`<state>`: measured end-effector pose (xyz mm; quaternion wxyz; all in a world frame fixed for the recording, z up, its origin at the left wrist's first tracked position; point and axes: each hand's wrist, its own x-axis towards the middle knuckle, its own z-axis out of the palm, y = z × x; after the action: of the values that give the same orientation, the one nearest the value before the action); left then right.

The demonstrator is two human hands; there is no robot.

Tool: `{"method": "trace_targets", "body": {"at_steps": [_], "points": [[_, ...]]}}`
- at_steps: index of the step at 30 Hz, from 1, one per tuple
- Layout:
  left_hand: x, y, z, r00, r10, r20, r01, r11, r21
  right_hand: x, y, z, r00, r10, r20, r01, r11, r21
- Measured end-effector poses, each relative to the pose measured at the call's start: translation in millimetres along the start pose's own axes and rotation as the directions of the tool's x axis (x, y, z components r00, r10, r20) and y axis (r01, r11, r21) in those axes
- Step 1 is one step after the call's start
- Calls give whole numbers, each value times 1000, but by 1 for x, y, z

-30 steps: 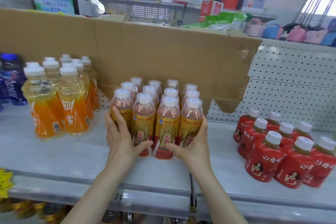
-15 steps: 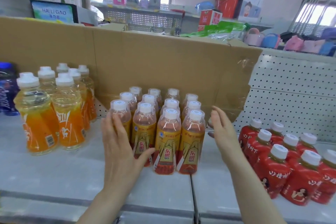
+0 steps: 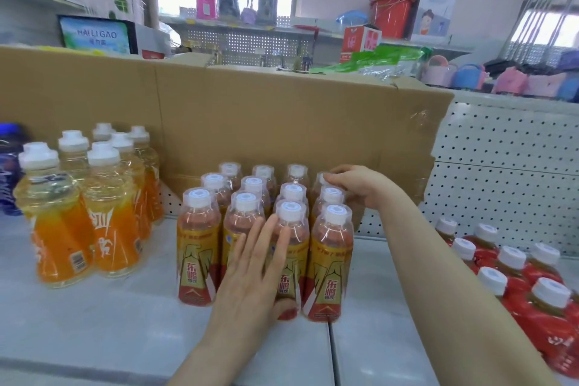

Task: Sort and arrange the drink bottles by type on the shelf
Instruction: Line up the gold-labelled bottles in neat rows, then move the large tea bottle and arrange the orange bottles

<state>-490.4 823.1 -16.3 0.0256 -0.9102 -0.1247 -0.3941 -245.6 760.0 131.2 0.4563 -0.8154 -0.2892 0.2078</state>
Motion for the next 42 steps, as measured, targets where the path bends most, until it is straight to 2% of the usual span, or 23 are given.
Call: {"method": "trace_targets", "body": {"at_steps": [9, 11, 12, 14, 16, 18, 25, 29, 32, 35, 38, 39, 40, 42], "points": [[2, 5, -7, 999, -25, 36, 26, 1000, -18, -17, 16, 10, 993, -62, -103, 70, 994, 78], [1, 3, -9, 998, -23, 66, 23, 1000, 0, -48, 28, 14, 947, -167, -274, 204, 972, 114], [1, 2, -9, 997, -21, 75, 21, 1000, 11, -69, 39, 21, 897, -251, -364, 310, 943, 116], [0, 1, -9, 997, -17, 79, 15, 1000, 27, -117, 63, 41, 822, -402, -404, 438, 899, -3], [0, 2, -9, 997, -13, 71, 11, 999, 36, -142, 84, 65, 812, -488, -321, 445, 873, -201], [0, 3, -9, 997, -11, 73, 7, 999, 48, -142, 98, 82, 802, -529, -278, 449, 841, -304], [-1, 2, -6, 1000, 9, 25, -12, 994, 110, -120, 102, 93, 799, -507, -324, 423, 856, -297], [-7, -4, -17, 999, 49, 24, -51, 994, 101, -126, 105, 91, 814, -488, -316, 375, 856, -355], [-25, -22, -32, 994, 76, -82, -72, 996, 47, -144, 98, 95, 778, -477, -408, 320, 861, -396], [-49, -55, -59, 983, -30, -181, 24, 999, -36, -169, 78, 122, 631, -550, -547, 383, 834, -397], [-75, -102, -92, 934, -204, -294, 191, 979, -74, -185, 52, 174, 457, -709, -538, 490, 705, -513], [-81, -121, -104, 910, -268, -316, 254, 963, -87, -186, 42, 195, 448, -738, -506, 537, 674, -507], [-87, -142, -116, 887, -332, -321, 318, 943, -99, -185, 30, 216, 478, -743, -468, 581, 667, -466], [-92, -186, -137, 839, -468, -277, 450, 884, -128, -177, 1, 256, 584, -721, -372, 637, 691, -341]]}}
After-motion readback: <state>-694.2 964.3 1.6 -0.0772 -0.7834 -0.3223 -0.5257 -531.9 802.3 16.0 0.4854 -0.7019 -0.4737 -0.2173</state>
